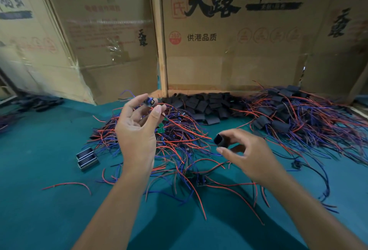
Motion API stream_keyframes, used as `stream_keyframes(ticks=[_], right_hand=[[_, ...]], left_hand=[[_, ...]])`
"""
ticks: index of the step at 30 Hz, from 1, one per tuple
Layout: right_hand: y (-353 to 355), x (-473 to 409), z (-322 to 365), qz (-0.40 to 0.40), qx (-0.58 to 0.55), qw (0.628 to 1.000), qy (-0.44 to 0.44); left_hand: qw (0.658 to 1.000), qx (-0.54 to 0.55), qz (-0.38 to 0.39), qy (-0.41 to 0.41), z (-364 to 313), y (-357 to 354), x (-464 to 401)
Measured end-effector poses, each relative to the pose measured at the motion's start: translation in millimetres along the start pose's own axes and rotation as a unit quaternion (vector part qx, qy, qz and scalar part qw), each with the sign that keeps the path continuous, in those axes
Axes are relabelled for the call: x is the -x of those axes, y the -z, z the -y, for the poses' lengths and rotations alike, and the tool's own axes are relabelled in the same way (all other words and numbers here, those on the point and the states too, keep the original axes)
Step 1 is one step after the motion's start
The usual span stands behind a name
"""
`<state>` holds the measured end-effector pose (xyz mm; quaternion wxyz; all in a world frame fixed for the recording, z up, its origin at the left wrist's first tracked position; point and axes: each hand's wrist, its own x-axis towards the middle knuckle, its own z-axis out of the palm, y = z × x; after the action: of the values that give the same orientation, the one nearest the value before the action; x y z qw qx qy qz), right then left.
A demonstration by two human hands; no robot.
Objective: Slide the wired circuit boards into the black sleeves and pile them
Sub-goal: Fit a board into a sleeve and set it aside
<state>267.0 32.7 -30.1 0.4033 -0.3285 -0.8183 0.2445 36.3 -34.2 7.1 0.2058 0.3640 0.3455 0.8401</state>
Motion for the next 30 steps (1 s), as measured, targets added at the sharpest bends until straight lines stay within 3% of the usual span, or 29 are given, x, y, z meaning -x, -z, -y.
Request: stream_keyframes(ticks=[7,20,26,30], right_hand=[[-12.7,5.1,13.3,-0.032,0.015,0.999,0.041],[-15.8,8.4,20.8,-0.042,0.041,0.997,0.043],[-16.9,12.3,23.6,-0.021,0.146,0.987,0.071],[-17.4,12.4,27.9,-0.063,0.221,0.966,0.116]], left_hand=[[1.0,0.014,-0.026,0.008,3.0,2.4,-2.3],[1.0,-0.01,-0.001,0.0,11.2,1.7,0.5],[0.996,-0.085,0.027,-0.001,15.6,-4.4,14.9],[0.987,-0.145,0.064,-0.019,17.8,-15.9,30.0]])
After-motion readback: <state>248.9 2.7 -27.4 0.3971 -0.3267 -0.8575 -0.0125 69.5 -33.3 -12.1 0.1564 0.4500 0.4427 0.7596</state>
